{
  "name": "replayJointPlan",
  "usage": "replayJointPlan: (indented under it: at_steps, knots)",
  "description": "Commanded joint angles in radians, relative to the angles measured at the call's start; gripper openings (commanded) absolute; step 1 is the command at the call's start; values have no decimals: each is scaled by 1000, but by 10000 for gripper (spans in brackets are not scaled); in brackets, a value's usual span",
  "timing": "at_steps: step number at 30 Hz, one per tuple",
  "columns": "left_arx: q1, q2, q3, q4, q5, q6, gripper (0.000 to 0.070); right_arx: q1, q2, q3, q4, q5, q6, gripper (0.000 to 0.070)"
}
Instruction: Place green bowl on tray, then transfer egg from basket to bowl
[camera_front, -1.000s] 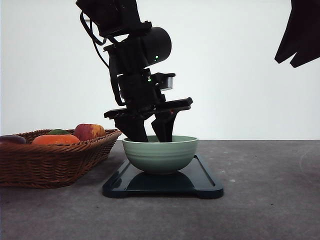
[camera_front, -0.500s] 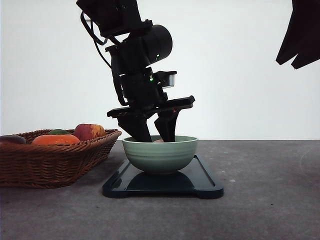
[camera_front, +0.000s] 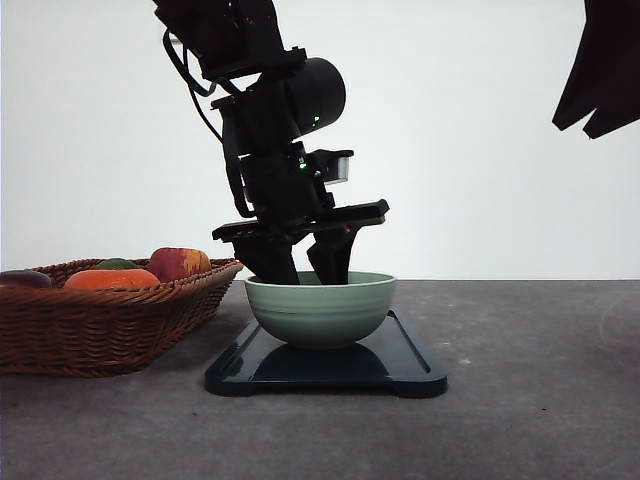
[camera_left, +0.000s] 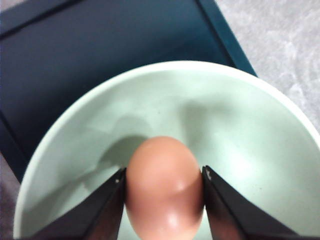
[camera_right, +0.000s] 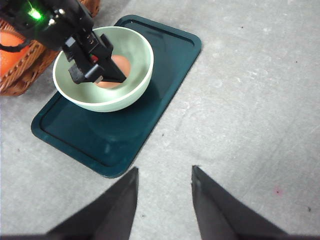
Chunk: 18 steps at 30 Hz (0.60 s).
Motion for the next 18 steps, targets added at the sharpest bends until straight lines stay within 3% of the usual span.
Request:
replayJointPlan:
  at_steps: [1,4,9,18]
  knots:
    - [-10,27,24,3,1,-12,200,7,6,3,5,0,-4,207]
    - [-11,27,24,1,1,-13,202,7,6,3,5,0,-4,207]
    - [-13,27,24,-11,2,-16,323,7,6,3,-2,0,-3,207]
    - [-16,-4,27,-8,2,-16,324,6,6,3,-25,0,-4,207]
